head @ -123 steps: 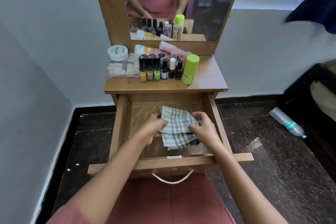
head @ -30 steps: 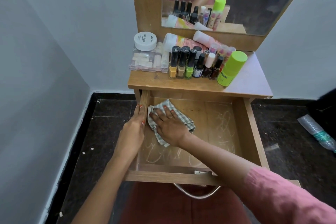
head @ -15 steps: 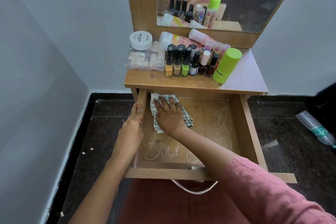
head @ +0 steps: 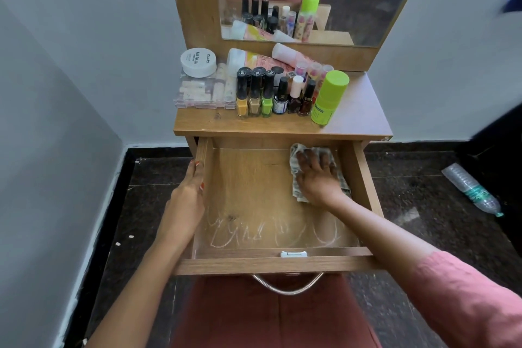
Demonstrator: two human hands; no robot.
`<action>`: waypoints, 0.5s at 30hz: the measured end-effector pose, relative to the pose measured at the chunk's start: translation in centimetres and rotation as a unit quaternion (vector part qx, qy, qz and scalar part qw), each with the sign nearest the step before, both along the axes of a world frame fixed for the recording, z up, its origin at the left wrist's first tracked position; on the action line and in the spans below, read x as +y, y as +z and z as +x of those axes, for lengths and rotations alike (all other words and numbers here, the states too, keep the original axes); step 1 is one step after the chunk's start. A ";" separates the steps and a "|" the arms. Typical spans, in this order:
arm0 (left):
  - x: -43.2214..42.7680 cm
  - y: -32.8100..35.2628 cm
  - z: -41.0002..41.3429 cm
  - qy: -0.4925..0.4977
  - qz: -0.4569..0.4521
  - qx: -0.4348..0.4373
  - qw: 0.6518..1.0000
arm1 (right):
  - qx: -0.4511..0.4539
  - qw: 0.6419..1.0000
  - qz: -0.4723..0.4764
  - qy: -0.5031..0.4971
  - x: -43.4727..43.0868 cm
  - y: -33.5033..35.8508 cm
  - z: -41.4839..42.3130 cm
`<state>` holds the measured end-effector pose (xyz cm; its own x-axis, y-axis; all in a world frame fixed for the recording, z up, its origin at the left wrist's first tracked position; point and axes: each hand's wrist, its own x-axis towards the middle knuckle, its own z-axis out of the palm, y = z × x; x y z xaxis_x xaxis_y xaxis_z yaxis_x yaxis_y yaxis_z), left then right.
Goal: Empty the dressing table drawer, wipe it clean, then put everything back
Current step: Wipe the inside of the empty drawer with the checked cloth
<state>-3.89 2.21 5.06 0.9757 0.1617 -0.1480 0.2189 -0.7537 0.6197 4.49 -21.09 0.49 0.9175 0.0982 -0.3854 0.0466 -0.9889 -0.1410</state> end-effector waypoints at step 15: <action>0.0 0.0 0.0 0.001 -0.005 0.003 1.000 | 0.027 0.999 0.027 0.010 6.7 0.0 -0.9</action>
